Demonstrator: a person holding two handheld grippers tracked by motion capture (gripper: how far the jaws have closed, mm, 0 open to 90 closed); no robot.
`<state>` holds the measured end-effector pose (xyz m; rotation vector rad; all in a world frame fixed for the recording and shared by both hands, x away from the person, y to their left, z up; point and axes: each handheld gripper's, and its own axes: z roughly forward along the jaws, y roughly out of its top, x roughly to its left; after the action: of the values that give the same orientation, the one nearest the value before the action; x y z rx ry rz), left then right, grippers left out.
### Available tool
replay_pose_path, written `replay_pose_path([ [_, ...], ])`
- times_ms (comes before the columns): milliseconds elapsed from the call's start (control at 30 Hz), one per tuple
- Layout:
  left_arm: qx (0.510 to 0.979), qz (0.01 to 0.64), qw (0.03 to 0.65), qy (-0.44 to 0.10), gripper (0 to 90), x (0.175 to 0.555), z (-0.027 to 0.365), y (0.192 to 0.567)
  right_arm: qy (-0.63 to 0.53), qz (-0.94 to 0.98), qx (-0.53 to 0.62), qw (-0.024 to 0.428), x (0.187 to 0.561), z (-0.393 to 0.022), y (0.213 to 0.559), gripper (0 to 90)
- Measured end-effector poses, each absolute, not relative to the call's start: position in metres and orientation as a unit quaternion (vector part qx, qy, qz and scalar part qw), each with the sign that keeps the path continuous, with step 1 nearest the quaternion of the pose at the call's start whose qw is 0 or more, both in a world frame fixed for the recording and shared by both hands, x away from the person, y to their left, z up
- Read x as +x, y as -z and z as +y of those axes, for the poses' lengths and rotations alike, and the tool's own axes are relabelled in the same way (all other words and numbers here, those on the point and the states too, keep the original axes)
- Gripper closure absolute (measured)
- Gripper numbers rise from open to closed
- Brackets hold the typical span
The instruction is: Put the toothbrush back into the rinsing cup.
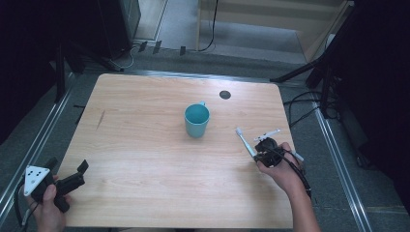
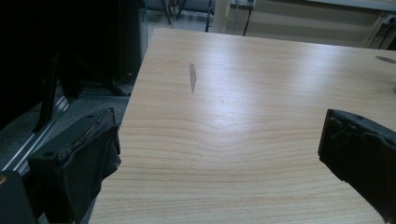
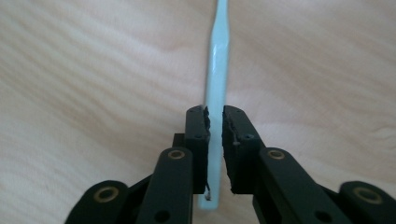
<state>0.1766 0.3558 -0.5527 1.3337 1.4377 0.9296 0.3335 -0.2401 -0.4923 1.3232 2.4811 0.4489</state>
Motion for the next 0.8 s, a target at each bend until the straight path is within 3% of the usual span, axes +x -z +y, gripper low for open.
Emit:
replay_pose_path([
  [33, 0.543, 0.586, 0.468, -0.378, 0.0, 0.177, 0.356, 0.553, -0.16, 0.858, 0.464, 0.149, 0.342, -0.239, 0.489, 74.5],
  [467, 0.541, 0.586, 0.472, -0.376, 0.0, 0.176, 0.357, 0.553, -0.118, 0.859, 0.489, 0.092, 0.38, -0.223, 0.5, 70.1],
  [800, 0.54, 0.586, 0.472, -0.376, 0.0, 0.176, 0.357, 0.553, -0.093, 0.851, 0.513, 0.064, 0.389, -0.22, 0.505, 78.7],
])
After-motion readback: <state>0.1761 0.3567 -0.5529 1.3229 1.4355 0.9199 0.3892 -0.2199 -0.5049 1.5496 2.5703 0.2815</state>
